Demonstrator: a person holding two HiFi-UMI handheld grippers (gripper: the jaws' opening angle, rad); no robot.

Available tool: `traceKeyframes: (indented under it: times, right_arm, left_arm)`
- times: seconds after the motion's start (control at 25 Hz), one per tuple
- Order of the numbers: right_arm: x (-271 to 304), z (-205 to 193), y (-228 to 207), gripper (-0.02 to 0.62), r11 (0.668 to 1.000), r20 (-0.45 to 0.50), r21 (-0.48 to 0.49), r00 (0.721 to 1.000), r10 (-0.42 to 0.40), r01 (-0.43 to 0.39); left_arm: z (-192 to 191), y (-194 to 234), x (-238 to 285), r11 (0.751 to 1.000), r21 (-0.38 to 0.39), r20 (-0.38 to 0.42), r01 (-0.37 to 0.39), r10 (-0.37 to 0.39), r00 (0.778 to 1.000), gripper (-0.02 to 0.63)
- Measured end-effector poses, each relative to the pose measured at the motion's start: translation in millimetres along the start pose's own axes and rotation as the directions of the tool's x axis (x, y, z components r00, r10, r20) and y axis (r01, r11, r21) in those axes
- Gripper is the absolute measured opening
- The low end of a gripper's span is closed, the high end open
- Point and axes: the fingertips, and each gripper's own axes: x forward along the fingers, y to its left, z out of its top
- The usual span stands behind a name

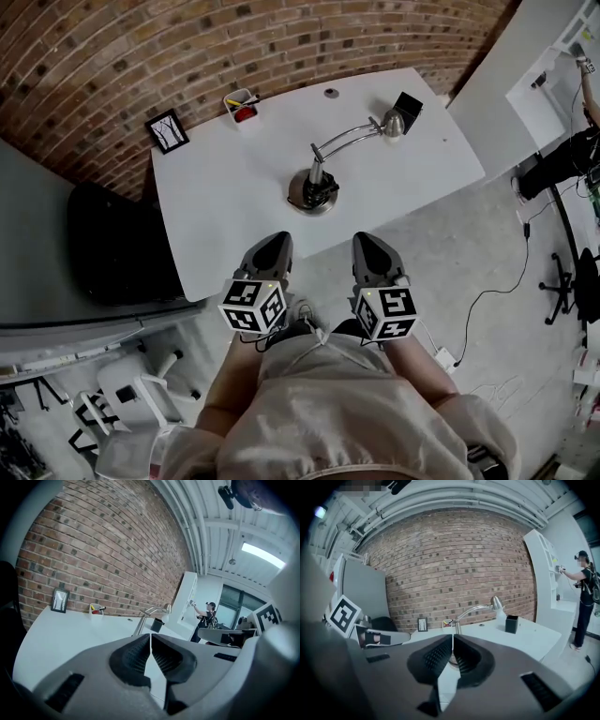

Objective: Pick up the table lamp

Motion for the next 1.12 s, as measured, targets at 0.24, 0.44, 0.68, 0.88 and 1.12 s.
traceKeyframes:
  times: [0.24,0.44,0.68,0.88,1.12]
  right_arm:
    - [42.1,-4.0,-3.6,0.029,0.998,-0.058,-0.011,0.997,0.058,-0.059]
    - [81.1,-6.7,-12.8,0.029,0.989,-0.090,-0.040,0.986,0.141,-0.145]
    - [126.3,0.1,-26.4,0.029,0.960,-0.131,-0.076,0.957,0.260,-0.271]
    - [152.5,1.4,-32.9,0.029,0.917,-0.163,-0.105,0.916,0.365,-0.385]
    - [178.2,-3.2,-26.0,0.032,0.861,-0.186,-0.199,0.880,0.436,-0.468]
  left_arm:
    - [-7.3,24.8,21.4,0.997,-0.050,-0.025,-0.053,0.051,0.998,0.020]
    - [-3.2,42.2,35.6,0.986,-0.084,-0.011,-0.145,0.145,0.989,0.020]
    - [8.6,60.7,59.0,0.955,-0.125,0.011,-0.270,0.273,0.962,0.020]
    - [0.9,62.8,78.4,0.921,-0.174,0.004,-0.348,0.354,0.935,0.020]
    - [-24.3,63.2,86.4,0.881,-0.218,-0.037,-0.419,0.421,0.906,0.020]
